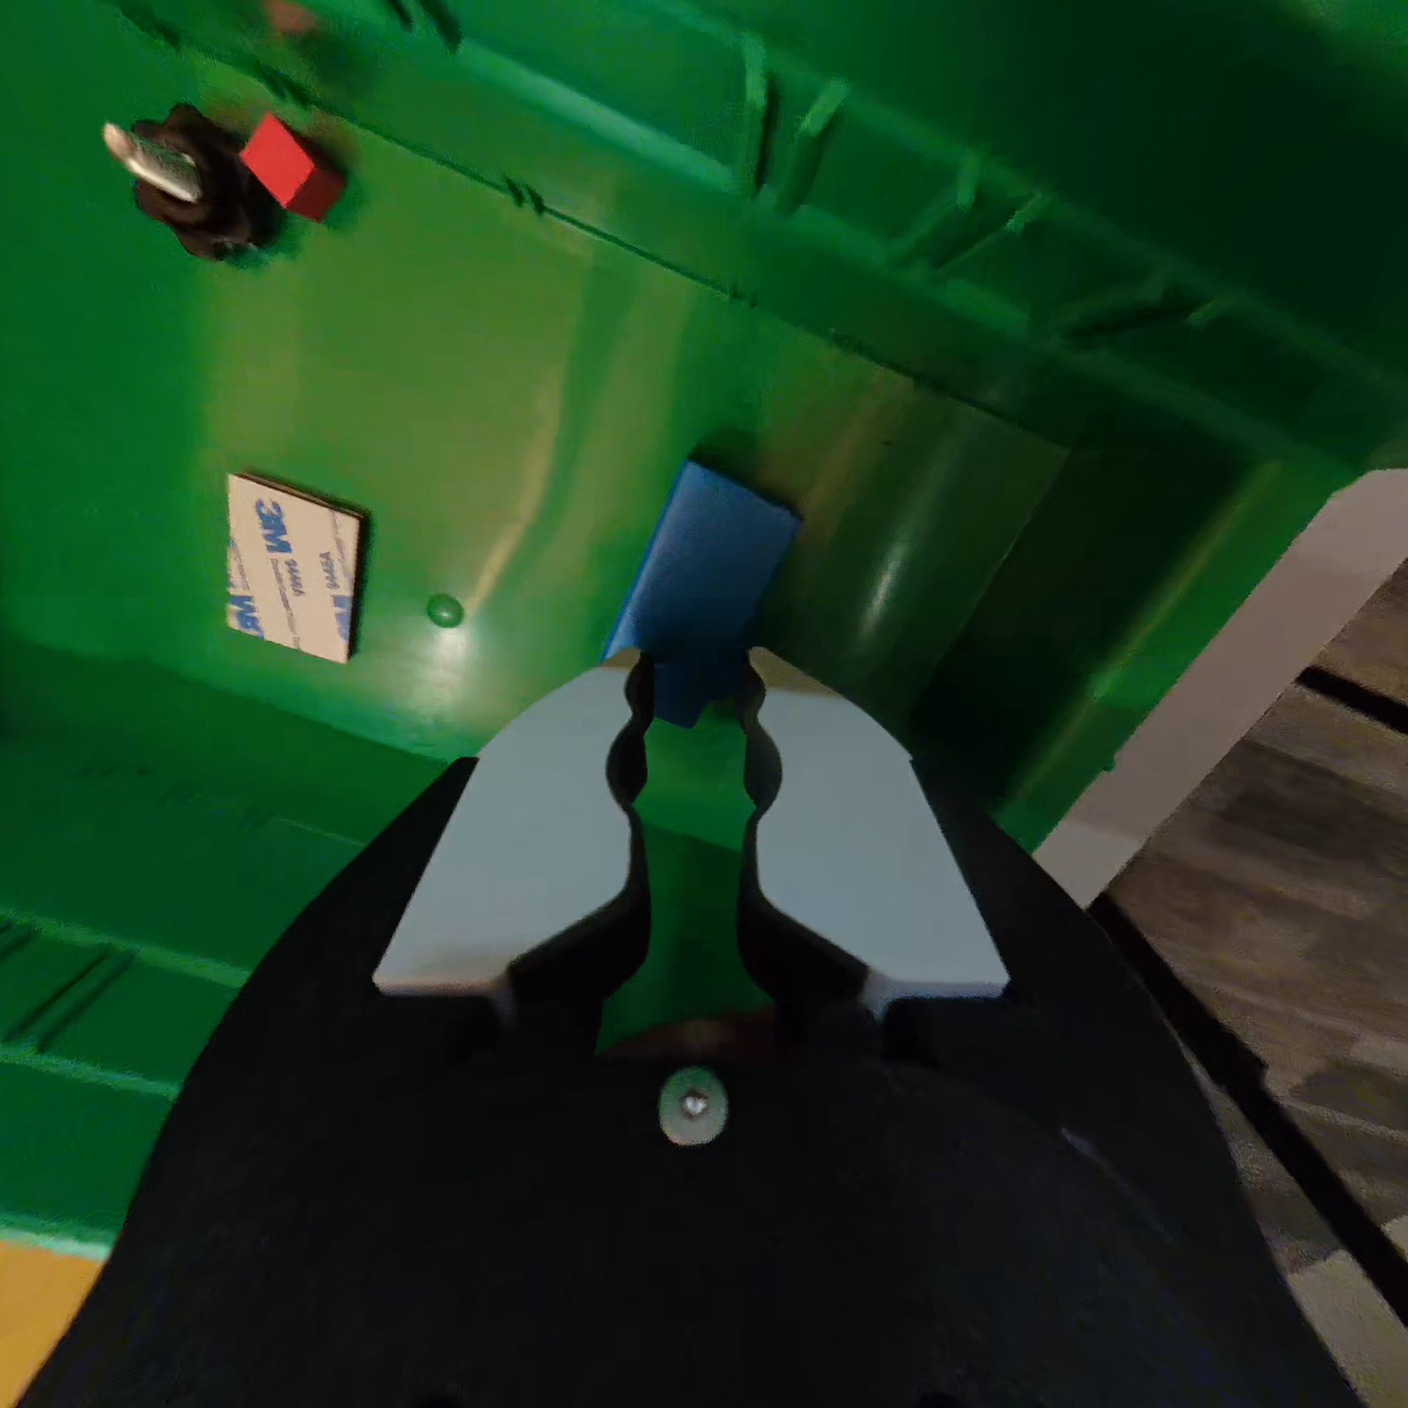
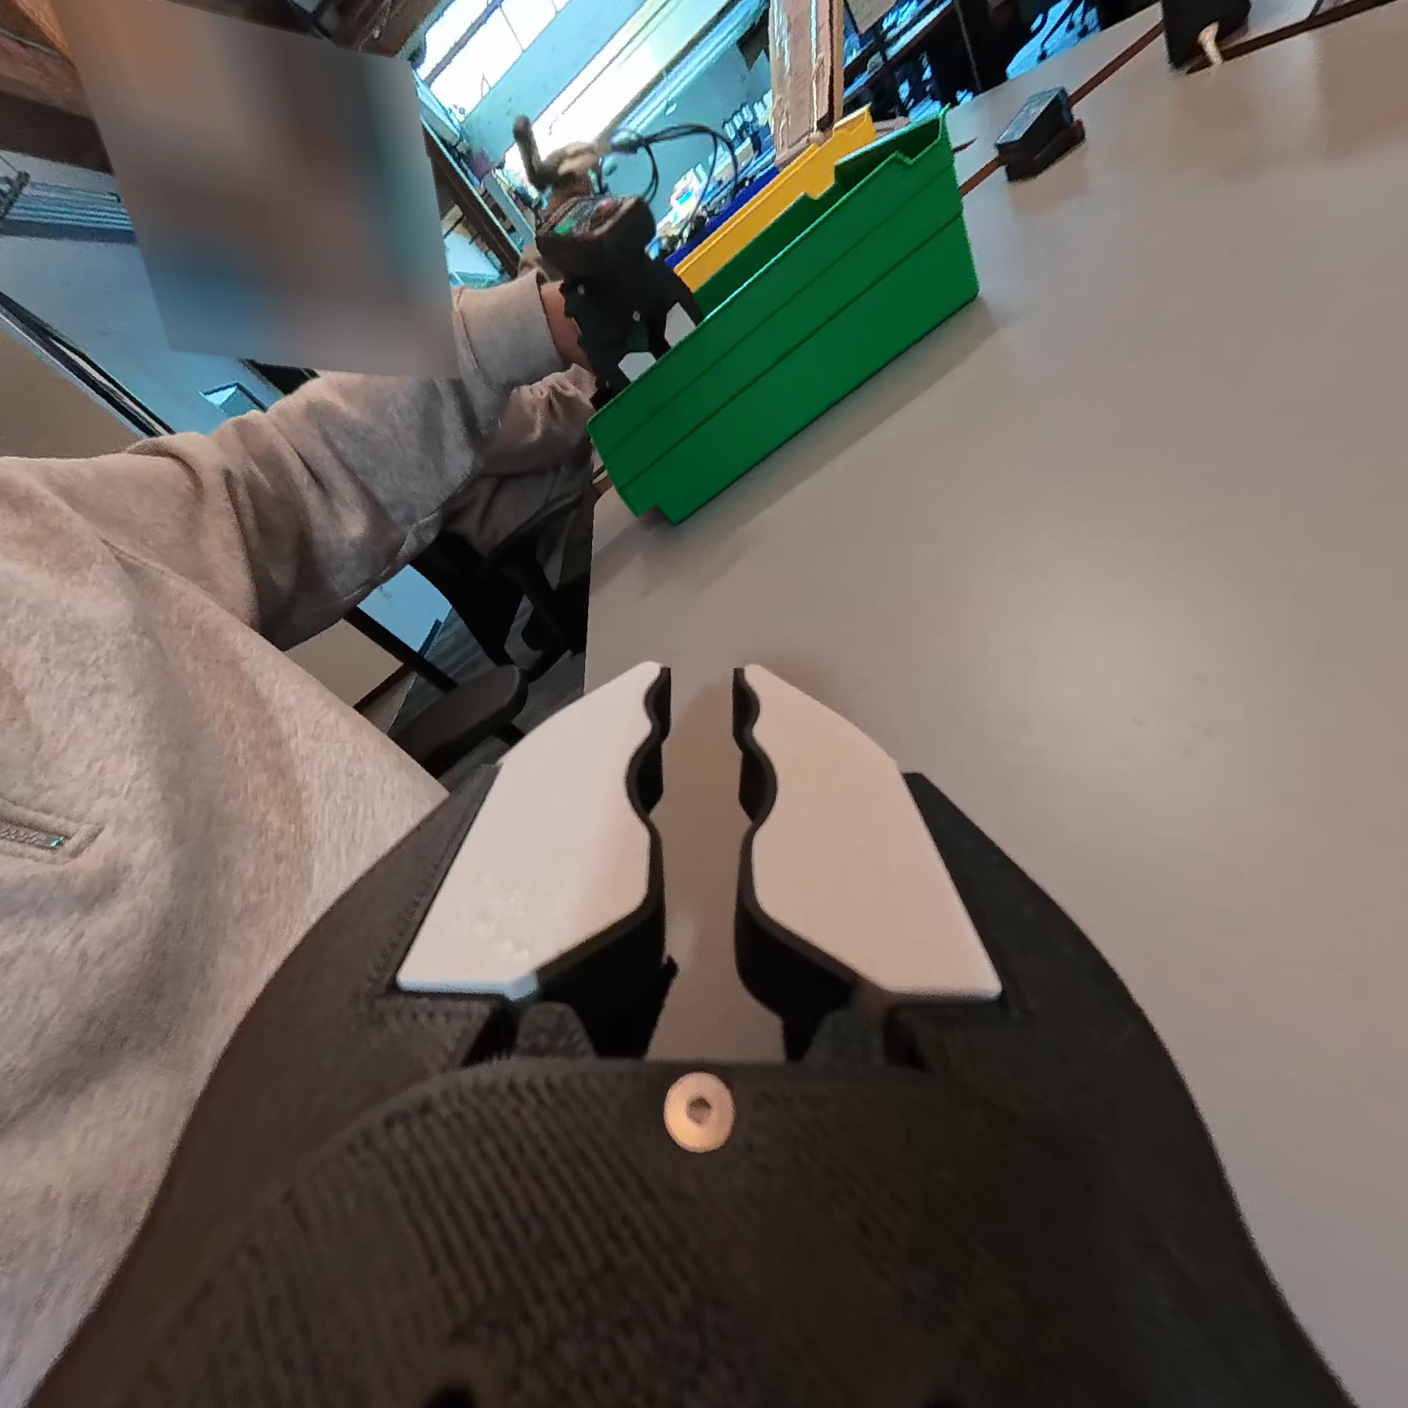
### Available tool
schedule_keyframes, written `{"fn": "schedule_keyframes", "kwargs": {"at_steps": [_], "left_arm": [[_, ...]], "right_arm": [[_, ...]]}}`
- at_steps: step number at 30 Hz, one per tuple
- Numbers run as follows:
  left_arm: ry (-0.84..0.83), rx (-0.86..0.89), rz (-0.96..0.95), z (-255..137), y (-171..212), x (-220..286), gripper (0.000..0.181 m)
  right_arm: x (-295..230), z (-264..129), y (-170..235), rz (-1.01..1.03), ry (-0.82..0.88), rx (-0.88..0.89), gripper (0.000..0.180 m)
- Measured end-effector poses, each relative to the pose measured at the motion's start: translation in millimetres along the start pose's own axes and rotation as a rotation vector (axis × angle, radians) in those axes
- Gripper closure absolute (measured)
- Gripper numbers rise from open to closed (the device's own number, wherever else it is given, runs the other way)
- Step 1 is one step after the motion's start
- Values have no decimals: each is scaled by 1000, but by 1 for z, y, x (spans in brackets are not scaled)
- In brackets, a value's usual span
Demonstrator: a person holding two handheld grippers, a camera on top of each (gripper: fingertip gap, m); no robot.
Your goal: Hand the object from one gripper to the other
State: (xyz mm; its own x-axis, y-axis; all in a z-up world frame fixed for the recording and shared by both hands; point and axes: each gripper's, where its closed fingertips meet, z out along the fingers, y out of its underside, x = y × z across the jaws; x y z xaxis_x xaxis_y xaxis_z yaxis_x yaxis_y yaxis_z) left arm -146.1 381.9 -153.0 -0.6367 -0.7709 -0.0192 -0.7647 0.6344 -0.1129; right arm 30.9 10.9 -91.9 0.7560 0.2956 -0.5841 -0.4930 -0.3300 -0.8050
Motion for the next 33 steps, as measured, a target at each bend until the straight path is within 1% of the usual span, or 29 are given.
{"fn": "schedule_keyframes", "kwargs": {"at_steps": [2, 4, 6, 9, 10, 11, 12, 14, 15, 18, 19, 21, 23, 25, 27, 29, 30, 33], "left_arm": [[32, 32, -41, 1, 2, 4, 147], [-6, 63, -23, 1, 1, 1, 130], [-47, 43, -3, 3, 3, -3, 115], [-51, 3, 16, 14, 6, -4, 110], [-44, 4, 27, 16, 5, -4, 113], [-41, 19, 18, 16, 1, -5, 121], [-41, 27, 21, 15, -1, -7, 142], [-17, 39, 19, 13, -4, -5, 144], [-32, 39, 14, 10, -4, -7, 145], [-155, 91, 5, -10, -9, -21, 146], [-207, 136, -11, -23, -13, -27, 146], [-330, 281, -50, -58, -29, -40, 146], [-432, 494, -110, -101, -53, -44, 146], [-476, 742, -155, -142, -86, -33, 146], [-504, 943, -180, -175, -120, -16, 146], [-484, 1107, -197, -194, -158, 8, 147], [-444, 1185, -208, -199, -179, 22, 147], [-211, 1401, -221, -195, -246, 73, 147]], "right_arm": [[1, 2, 2, 17, -7, -15, 165], [3, 2, 2, 42, -14, -16, 166], [5, 2, 0, 71, -22, -5, 166], [6, 0, -3, 98, -35, 26, 166], [6, 0, -4, 101, -35, 34, 166], [6, -1, -5, 100, -34, 39, 166], [6, -1, -5, 99, -33, 44, 165], [6, -2, -6, 95, -32, 50, 165], [6, -2, -6, 93, -32, 51, 165], [5, -2, -6, 92, -36, 55, 165], [5, -2, -6, 95, -40, 57, 165], [4, -2, -7, 104, -50, 61, 165], [2, -1, -7, 108, -63, 65, 165], [-1, 0, -7, 98, -73, 62, 165], [-6, 1, -6, 80, -83, 54, 165], [-13, 3, -5, 53, -93, 43, 165], [-16, 3, -5, 36, -97, 39, 164], [-27, 1, -8, -60, -87, 48, 160]]}}
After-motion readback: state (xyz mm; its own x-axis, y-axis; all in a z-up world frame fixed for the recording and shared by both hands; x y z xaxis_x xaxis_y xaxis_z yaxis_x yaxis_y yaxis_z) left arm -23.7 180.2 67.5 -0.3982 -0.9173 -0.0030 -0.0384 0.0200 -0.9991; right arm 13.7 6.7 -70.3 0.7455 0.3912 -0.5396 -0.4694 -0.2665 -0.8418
